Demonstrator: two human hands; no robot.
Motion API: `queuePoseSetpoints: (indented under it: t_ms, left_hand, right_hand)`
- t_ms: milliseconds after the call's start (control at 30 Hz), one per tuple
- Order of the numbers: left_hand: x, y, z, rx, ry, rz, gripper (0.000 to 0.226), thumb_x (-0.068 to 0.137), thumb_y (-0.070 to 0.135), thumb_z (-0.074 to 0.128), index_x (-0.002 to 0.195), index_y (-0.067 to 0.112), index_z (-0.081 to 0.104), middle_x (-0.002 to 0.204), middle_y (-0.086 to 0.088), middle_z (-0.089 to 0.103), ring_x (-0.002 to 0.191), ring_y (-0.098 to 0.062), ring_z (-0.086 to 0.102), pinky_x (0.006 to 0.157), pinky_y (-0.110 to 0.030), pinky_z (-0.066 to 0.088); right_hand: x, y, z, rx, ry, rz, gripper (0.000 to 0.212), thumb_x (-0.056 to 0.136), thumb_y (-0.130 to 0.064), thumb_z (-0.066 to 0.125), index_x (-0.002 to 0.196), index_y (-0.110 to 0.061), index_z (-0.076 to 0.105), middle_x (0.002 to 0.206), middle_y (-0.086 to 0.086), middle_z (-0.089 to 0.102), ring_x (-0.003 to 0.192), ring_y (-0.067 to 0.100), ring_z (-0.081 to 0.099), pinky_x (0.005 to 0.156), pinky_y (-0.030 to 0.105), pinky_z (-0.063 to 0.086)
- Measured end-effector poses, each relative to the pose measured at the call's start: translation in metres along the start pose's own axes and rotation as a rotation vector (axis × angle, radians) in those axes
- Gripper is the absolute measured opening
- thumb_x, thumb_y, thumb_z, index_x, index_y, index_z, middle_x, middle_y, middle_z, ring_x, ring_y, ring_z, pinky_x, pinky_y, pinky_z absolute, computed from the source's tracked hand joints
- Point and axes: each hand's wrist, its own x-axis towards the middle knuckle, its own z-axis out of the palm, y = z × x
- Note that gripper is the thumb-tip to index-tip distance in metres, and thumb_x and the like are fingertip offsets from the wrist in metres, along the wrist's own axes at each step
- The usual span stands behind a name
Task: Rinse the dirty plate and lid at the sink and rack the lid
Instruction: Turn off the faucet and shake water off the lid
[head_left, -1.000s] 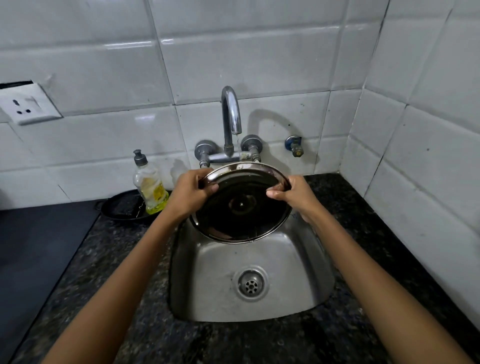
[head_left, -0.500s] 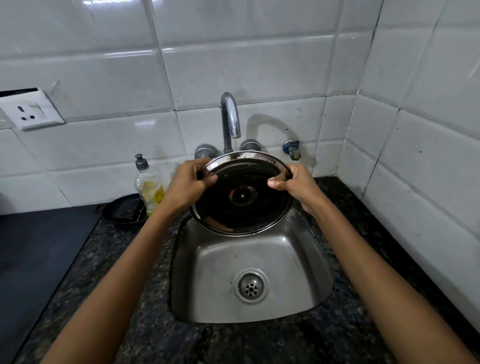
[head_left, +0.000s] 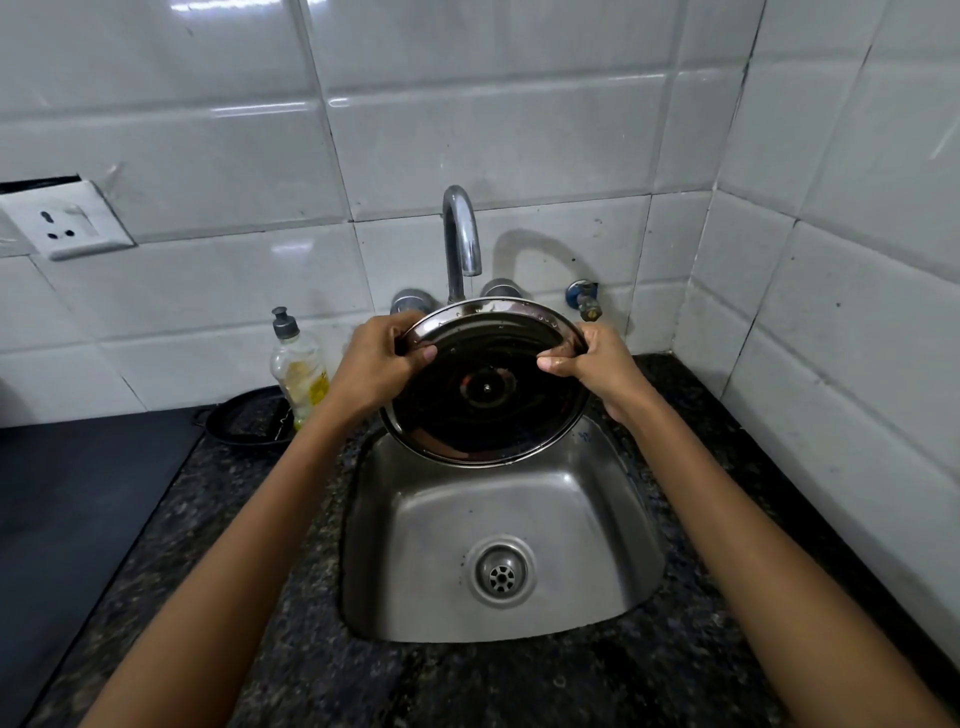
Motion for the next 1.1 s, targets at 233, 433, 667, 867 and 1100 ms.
queuePoseSetpoints:
  t_ms: [233, 433, 667, 867, 1100]
  left_hand:
    - [-0.0013, 0.0012, -0.0009, 0.031, 0.016, -0.014, 0.015, 0.078, 0.009, 0.064, 0.093, 0.01, 0.067, 0.087, -0.019, 0.07, 0.09, -0.035, 0.065, 0.087, -0.051, 0.051]
    - [-0.0013, 0.001, -0.0021, 0.034, 0.011, -0.009, 0.019, 0.079, 0.01, 0.064, 0.097, 0.01, 0.067, 0.089, -0.018, 0.071, 0.091, -0.033, 0.066, 0.087, -0.052, 0.052]
    - [-0.002, 0.001, -0.0003, 0.025, 0.014, -0.008, 0.017, 0.08, 0.007, 0.064, 0.096, 0.011, 0.067, 0.086, -0.014, 0.069, 0.089, -0.031, 0.065, 0.088, -0.049, 0.052]
    - [-0.0023, 0.004, 0.0019, 0.045, 0.024, 0.006, 0.016, 0.08, 0.007, 0.063, 0.095, 0.01, 0.067, 0.088, -0.018, 0.069, 0.09, -0.034, 0.065, 0.087, -0.048, 0.051]
    - [-0.0029, 0.0035, 0.004, 0.025, 0.015, 0.008, 0.016, 0.079, 0.006, 0.063, 0.094, 0.011, 0.067, 0.089, -0.02, 0.069, 0.092, -0.035, 0.065, 0.088, -0.05, 0.051]
  right_hand:
    - [-0.0007, -0.0021, 0.0001, 0.009, -0.006, -0.01, 0.028, 0.074, 0.006, 0.067, 0.073, -0.021, 0.06, 0.073, -0.002, 0.066, 0.072, 0.006, 0.062, 0.077, 0.021, 0.051]
    - [-0.0025, -0.0041, 0.0005, 0.019, -0.012, -0.013, 0.027, 0.075, 0.005, 0.067, 0.071, -0.02, 0.059, 0.073, -0.001, 0.065, 0.071, 0.007, 0.061, 0.076, 0.019, 0.05]
    - [-0.0033, -0.0032, -0.0009, 0.009, -0.014, -0.03, 0.03, 0.074, 0.005, 0.067, 0.07, -0.023, 0.058, 0.073, -0.002, 0.065, 0.069, 0.003, 0.062, 0.069, 0.012, 0.051]
    - [-0.0023, 0.0002, -0.0039, 0.003, -0.025, -0.035, 0.031, 0.074, 0.005, 0.068, 0.07, -0.024, 0.059, 0.072, -0.003, 0.065, 0.059, -0.007, 0.063, 0.07, 0.013, 0.051]
    - [-0.0013, 0.0021, -0.0055, 0.001, -0.018, -0.045, 0.036, 0.073, 0.006, 0.068, 0.062, -0.026, 0.056, 0.072, -0.003, 0.065, 0.069, 0.003, 0.062, 0.079, 0.024, 0.051]
